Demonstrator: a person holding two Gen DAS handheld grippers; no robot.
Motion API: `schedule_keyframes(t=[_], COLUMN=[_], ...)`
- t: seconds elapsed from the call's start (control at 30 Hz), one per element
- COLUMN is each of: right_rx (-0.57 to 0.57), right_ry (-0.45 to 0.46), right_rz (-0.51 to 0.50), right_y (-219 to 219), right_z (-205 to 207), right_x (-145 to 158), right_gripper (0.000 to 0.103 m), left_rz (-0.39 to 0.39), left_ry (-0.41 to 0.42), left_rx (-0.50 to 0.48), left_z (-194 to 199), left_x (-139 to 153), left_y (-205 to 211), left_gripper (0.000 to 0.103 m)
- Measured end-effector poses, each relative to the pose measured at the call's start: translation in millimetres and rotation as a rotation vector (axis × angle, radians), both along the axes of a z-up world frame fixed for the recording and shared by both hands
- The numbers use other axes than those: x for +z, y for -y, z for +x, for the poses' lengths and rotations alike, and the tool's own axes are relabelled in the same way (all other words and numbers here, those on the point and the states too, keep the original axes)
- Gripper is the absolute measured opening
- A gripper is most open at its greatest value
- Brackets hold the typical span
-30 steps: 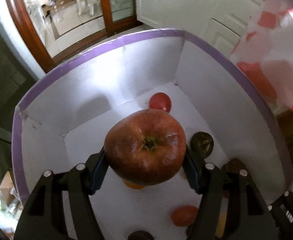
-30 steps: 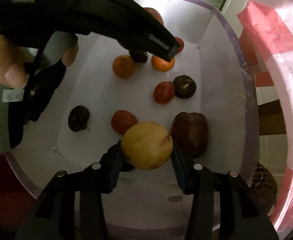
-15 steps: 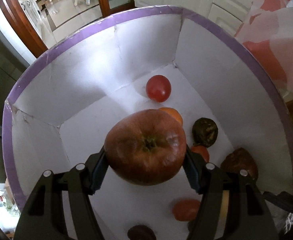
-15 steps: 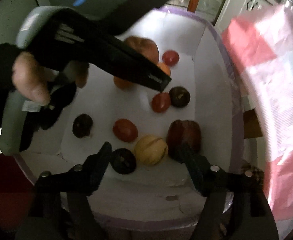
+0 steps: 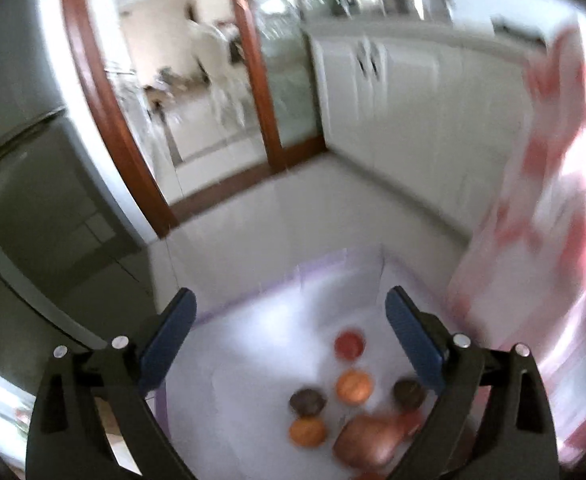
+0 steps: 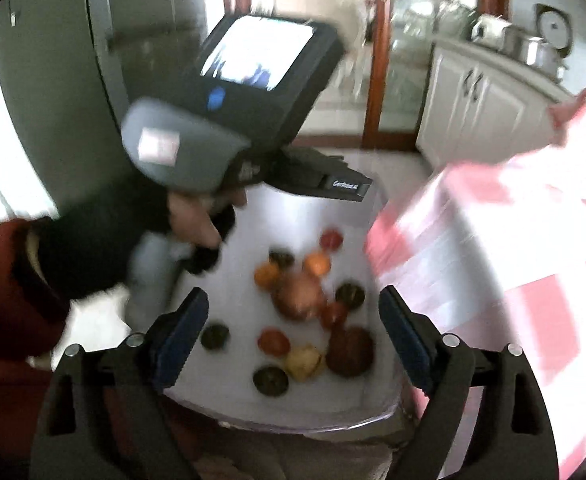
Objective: Organize fruits
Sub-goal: 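Move both open tools back over the last two fruits on the table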
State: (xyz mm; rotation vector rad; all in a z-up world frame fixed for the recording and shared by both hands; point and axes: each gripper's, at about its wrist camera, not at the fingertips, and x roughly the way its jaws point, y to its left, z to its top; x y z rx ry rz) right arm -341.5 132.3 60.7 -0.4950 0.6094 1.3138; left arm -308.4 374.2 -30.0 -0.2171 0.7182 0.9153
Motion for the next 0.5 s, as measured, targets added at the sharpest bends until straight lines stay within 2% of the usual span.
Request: schedule_keyframes(t=[0.07, 0.17, 0.3, 0.4, 0.5], right_rx=[-0.035, -0.116, -0.265, -0.393, -0.564], right_ry=[0.013, 0.080, 0.157, 0.184, 0.206], right_rz=[0.072, 0.168, 0.264, 0.297, 0.319], right_y=[18, 51, 109, 150, 202], right_z=[6, 22, 53, 84, 124], right_x=[24, 55, 79, 83, 91], right_gripper=[0.087, 0.087, 0.087, 0.087, 0.087], left_rz=[0.022, 0.070, 0.093, 0.015, -0.085], left_ry=[0.124, 0.260, 0.336, 0.376, 0.383], left_rx=[-0.008, -0.087, -0.267, -0.438, -0.571], left_z=[1, 16, 58, 107, 158], left_x=[31, 74, 118, 142, 150], left_y=[15, 47, 102, 153, 199], left_gripper=[0.101, 0.101, 0.101, 0.101, 0.101])
